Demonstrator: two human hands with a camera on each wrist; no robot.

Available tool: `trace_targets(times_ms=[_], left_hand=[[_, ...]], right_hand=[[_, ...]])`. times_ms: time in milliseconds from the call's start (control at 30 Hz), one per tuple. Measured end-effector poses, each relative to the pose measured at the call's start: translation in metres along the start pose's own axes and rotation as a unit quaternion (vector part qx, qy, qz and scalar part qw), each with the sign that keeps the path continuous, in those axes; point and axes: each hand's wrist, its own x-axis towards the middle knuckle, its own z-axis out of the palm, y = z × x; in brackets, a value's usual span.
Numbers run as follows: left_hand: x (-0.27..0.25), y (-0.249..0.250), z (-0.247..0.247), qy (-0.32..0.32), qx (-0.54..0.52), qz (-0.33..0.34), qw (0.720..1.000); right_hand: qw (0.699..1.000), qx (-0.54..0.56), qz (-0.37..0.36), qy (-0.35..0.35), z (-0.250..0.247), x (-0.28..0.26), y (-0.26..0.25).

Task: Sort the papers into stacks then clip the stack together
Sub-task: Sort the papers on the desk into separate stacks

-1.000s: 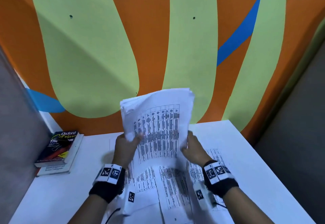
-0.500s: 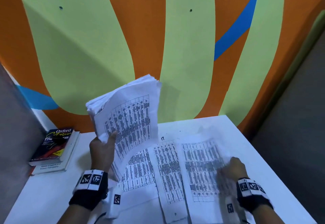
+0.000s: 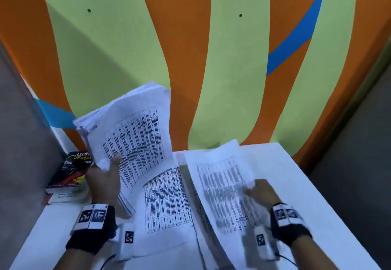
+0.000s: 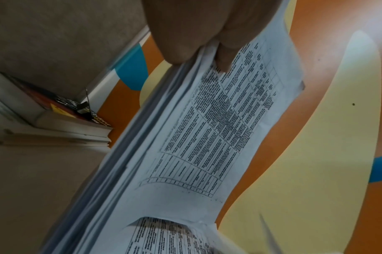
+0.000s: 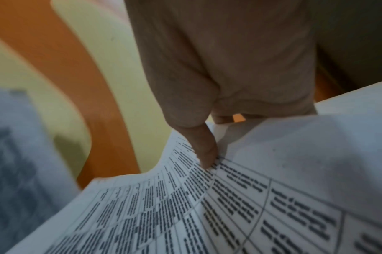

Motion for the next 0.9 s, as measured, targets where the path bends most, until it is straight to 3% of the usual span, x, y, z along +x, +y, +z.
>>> trace_targets(times_ms=[100, 200, 267, 367, 533, 600, 767, 900], left_hand=[[-0.001, -0.003, -0.006, 0.015, 0.003, 0.002, 1.0], [0.0, -0.004, -0.012, 0.03, -0.003, -0.003, 1.0], [0.002, -0.005, -0.016, 0.033, -0.006, -0.002, 0.999], [0.005, -0.005, -0.022, 0.038, -0.009, 0.007, 0.999], [0.009, -0.008, -0.03, 0.05, 0.007, 0.015, 0.999], [0.009, -0.008, -0.032, 0.047, 0.008, 0.011, 0.999], [0.006, -0.003, -0.033, 0.048, -0.018, 0.008, 0.999], [0.01, -0.006, -0.039, 0.047, -0.006, -0.012, 0.999]], right_hand=[[0.991, -0.12, 0.065, 0.006, 0.043, 0.002, -0.01], [0.99, -0.096, 0.102, 0.034, 0.059, -0.003, -0.018], [0.994, -0.042, 0.091, 0.032, 0.061, 0.002, -0.016], [0.998, 0.025, 0.025, 0.046, 0.044, 0.0, -0.016], [0.982, 0.008, -0.177, 0.063, -0.008, -0.02, -0.043], [0.974, 0.068, -0.202, 0.072, -0.026, -0.024, -0.056], [0.947, 0.287, -0.141, 0.003, -0.03, -0.021, -0.082], [0.963, 0.257, -0.06, -0.052, 0.022, -0.014, -0.101]])
